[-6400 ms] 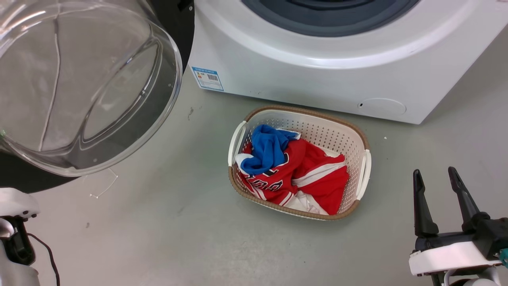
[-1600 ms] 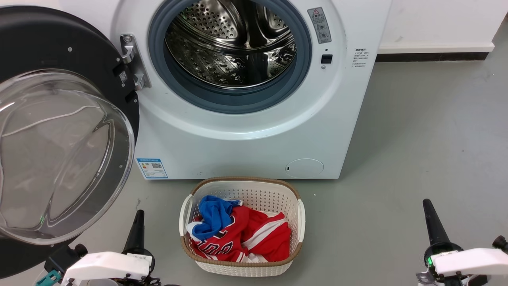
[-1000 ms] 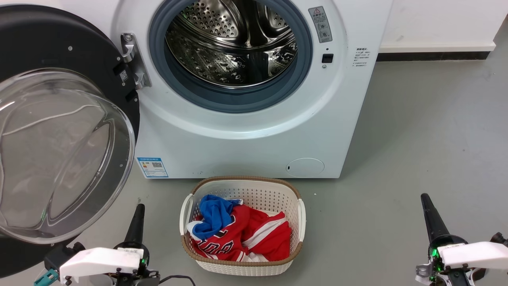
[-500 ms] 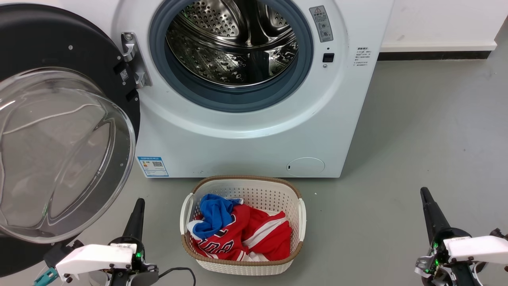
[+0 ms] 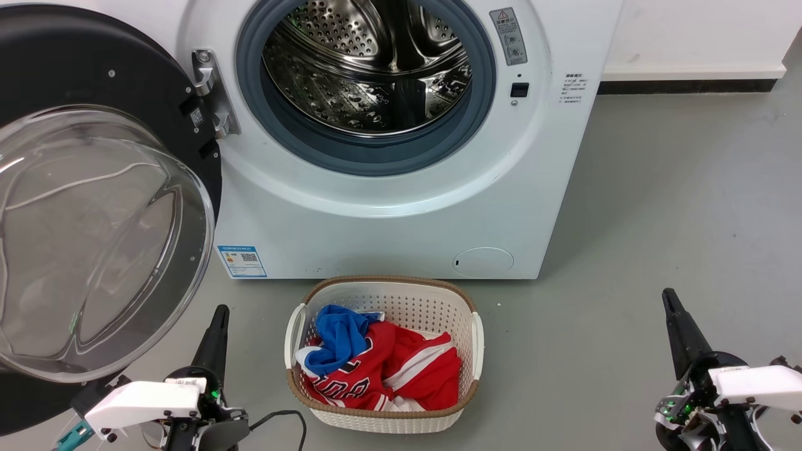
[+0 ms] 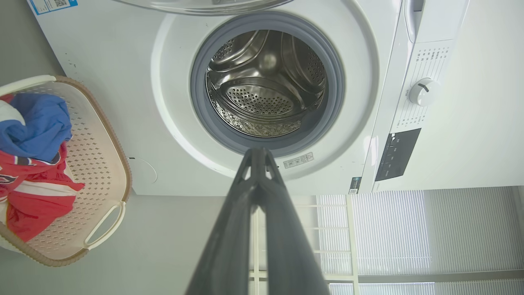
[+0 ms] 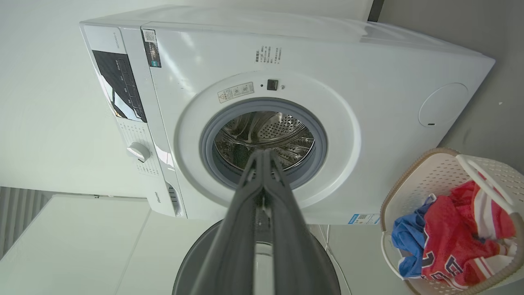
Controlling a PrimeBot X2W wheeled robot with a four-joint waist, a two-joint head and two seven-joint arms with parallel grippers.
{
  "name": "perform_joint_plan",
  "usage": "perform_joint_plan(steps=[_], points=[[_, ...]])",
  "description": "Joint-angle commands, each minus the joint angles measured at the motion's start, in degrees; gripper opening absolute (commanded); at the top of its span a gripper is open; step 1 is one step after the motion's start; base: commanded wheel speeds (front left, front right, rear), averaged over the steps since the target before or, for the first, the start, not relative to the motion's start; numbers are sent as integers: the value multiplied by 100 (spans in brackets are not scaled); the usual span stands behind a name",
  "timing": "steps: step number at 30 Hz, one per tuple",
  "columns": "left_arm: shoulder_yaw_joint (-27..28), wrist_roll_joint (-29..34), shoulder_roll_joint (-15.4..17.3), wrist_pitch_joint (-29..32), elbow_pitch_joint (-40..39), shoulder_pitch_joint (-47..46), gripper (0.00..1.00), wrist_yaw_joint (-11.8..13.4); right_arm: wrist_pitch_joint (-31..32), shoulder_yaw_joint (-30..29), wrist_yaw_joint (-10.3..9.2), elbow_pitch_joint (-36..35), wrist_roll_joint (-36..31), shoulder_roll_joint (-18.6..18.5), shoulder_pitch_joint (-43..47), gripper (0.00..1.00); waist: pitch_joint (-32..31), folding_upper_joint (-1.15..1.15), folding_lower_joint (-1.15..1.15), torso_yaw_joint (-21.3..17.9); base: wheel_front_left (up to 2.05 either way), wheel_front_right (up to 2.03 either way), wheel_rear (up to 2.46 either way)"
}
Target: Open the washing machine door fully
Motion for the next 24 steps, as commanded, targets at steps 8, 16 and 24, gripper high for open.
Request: perform_joint_plan(steps=[8, 16, 24], points=[[47, -361, -5, 97, 25, -134, 0, -59, 107, -29, 0, 65, 358, 10, -164, 0, 7, 0, 0, 5, 0, 0, 0], [56, -531, -5, 138, 39, -139, 0, -69, 151, -50, 0, 89, 500, 24, -183, 0, 12, 0, 0, 9, 0, 0, 0], [55, -531, -5, 137, 39, -136, 0, -69, 173, -70, 0, 90, 475, 38, -186, 0, 12, 0, 0, 9, 0, 0, 0]])
